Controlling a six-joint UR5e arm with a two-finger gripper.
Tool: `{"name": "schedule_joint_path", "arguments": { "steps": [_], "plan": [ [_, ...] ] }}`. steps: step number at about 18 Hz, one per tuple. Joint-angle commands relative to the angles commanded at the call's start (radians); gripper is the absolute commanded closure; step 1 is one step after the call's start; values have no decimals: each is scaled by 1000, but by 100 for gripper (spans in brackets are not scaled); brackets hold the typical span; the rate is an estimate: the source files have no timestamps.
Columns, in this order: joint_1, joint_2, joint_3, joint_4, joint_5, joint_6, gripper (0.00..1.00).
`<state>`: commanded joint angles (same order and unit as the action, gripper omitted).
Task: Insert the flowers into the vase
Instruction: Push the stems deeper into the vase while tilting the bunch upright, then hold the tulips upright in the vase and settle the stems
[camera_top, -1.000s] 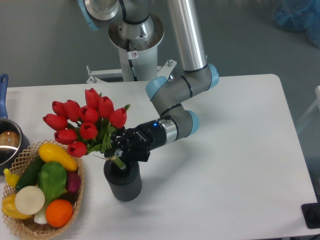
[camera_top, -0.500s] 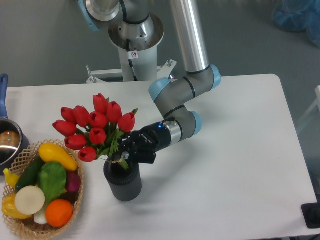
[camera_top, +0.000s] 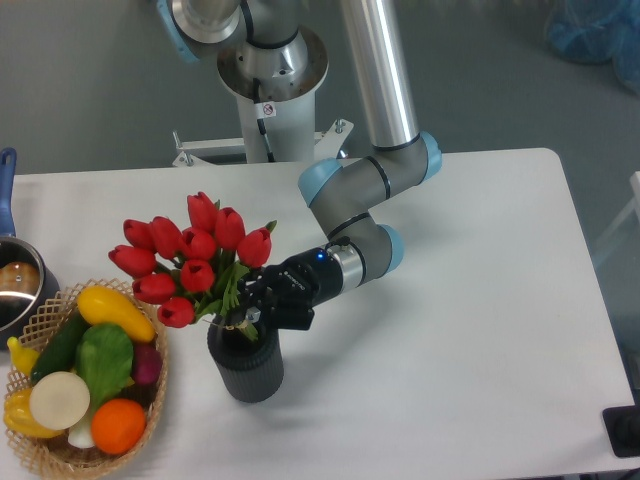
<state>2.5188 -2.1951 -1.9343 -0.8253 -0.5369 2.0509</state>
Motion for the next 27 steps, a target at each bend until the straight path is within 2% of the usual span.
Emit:
{"name": "schedule_joint_path", "arguments": {
  "steps": [27],
  "plan": [
    [14,-26,-41,-2,12,43,75]
  ]
}}
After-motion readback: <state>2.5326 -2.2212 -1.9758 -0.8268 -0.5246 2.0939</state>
